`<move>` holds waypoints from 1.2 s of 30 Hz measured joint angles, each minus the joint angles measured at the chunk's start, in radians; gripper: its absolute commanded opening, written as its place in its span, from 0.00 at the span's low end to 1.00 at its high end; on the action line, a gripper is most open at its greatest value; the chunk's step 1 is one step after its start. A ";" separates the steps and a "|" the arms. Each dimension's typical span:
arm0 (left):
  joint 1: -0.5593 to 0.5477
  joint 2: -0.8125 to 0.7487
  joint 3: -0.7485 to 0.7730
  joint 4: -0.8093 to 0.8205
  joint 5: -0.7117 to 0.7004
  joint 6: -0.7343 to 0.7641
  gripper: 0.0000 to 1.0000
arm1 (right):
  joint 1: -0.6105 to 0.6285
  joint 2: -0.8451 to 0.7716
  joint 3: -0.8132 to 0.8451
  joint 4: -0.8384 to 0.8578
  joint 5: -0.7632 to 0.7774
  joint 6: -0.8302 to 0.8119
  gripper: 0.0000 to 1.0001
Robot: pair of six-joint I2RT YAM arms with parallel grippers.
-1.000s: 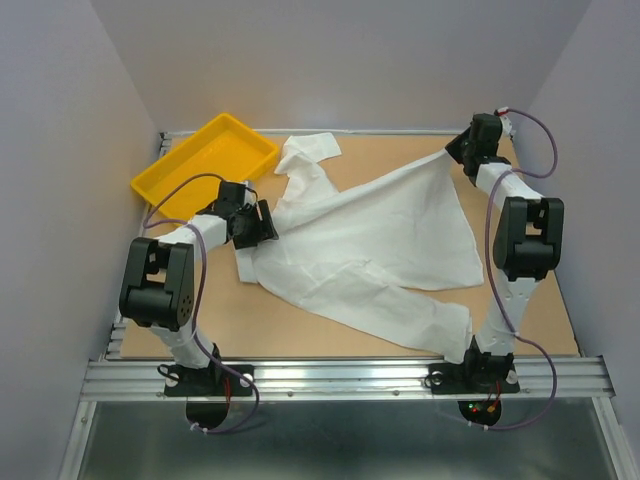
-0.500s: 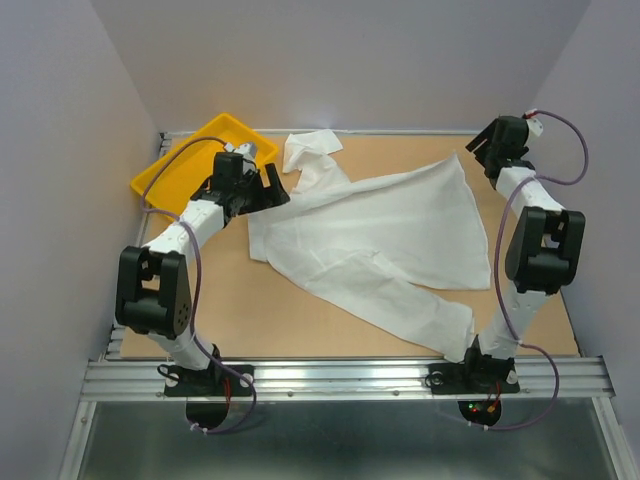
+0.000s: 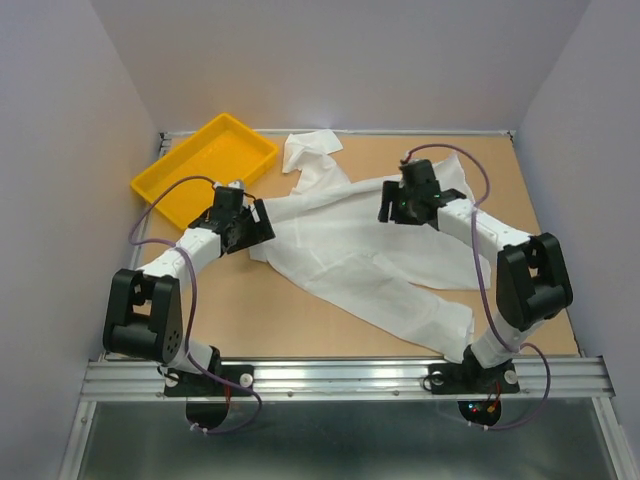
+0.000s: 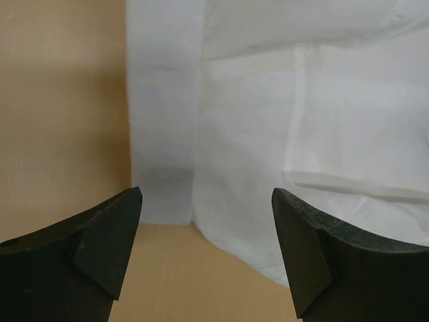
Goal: Fold and stack the long sleeve shirts
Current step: Flatten the shirt out
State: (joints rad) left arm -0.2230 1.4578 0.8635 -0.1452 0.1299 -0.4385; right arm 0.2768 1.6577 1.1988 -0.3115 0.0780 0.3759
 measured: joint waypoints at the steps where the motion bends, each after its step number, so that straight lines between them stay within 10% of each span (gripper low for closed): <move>1: 0.000 -0.003 -0.006 -0.008 -0.032 -0.005 0.90 | 0.058 0.006 -0.016 -0.029 -0.019 -0.011 0.66; 9: 0.002 -0.010 -0.007 -0.021 -0.125 -0.015 0.90 | 0.324 0.114 -0.021 -0.075 -0.055 -0.068 0.66; 36: -0.018 0.184 0.253 -0.028 -0.087 0.039 0.88 | 0.560 0.077 -0.097 -0.585 -0.323 -0.152 0.64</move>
State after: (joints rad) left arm -0.2405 1.6421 1.1168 -0.1734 0.0433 -0.3996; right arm 0.8368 1.7348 1.1019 -0.8963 -0.2455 0.2241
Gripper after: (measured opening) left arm 0.901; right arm 0.643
